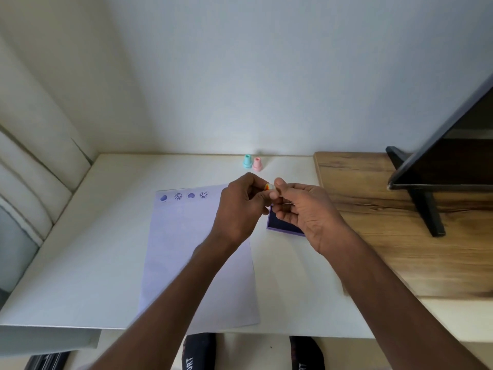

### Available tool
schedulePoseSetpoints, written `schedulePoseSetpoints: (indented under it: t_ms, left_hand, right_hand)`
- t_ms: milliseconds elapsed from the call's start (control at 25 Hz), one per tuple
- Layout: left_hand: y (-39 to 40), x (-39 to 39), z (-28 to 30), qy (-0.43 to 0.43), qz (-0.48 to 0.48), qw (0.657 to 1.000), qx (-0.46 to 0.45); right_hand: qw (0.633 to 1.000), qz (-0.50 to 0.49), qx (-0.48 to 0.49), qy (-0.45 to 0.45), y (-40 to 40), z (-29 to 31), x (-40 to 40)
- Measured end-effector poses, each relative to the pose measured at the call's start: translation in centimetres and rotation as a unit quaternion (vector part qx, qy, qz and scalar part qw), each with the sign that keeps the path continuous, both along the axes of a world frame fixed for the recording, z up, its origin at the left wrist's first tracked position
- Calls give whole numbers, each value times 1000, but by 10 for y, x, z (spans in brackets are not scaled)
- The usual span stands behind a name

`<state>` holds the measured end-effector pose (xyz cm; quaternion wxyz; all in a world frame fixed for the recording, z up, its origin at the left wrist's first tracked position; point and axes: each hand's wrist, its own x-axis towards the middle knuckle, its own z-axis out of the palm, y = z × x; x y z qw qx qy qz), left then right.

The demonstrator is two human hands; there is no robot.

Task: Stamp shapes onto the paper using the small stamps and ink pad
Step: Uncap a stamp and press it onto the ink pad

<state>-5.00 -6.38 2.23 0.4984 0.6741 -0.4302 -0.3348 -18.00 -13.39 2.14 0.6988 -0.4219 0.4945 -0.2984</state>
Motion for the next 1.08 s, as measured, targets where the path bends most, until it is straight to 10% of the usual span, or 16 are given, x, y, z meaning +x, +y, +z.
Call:
schedulePoseSetpoints:
  t_ms: [480, 760, 880, 1000, 1080]
  left_hand:
    - [-1, 14, 3, 256, -7, 962, 90]
    - [-2, 21, -5, 365, 34, 923, 116]
    - [0, 24, -10, 208, 16, 966, 151]
    - [2, 17, -14, -67, -39, 979, 187]
    - [3, 15, -16, -88, -54, 978, 184]
  right_hand:
    - [985, -33, -164, 48, -5, 7, -6]
    - [976, -86, 157, -121, -14, 8, -25]
    - [981, -34, -101, 163, -7, 3, -34]
    - [850, 26, -352, 392, 4, 0, -31]
    - [811, 49, -394, 430, 6, 1, -26]
